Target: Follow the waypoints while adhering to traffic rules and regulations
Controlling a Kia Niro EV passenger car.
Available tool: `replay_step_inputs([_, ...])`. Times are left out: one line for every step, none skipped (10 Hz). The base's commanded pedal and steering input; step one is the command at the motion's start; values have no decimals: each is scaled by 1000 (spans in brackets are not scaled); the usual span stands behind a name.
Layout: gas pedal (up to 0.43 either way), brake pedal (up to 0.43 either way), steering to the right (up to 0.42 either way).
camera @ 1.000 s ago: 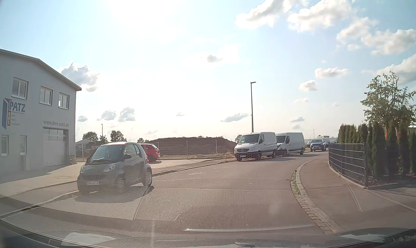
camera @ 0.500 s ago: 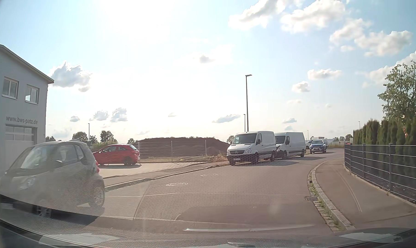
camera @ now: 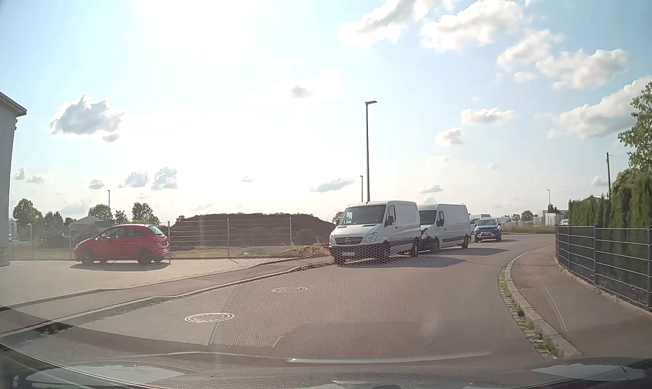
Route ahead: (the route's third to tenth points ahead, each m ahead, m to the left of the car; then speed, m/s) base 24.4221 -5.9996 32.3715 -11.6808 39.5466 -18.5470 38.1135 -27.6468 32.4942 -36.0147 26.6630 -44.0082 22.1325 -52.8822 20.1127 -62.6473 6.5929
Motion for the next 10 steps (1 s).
replay_step_inputs([0,79,102])
replay_step_inputs([0,73,103])
replay_step_inputs([0,67,102])
replay_step_inputs([0,55,103])
replay_step_inputs([0,55,103])
replay_step_inputs([0,55,104])
replay_step_inputs([0,55,104])
replay_step_inputs([0,55,106])
replay_step_inputs([0,43,110])
replay_step_inputs([0,30,118])
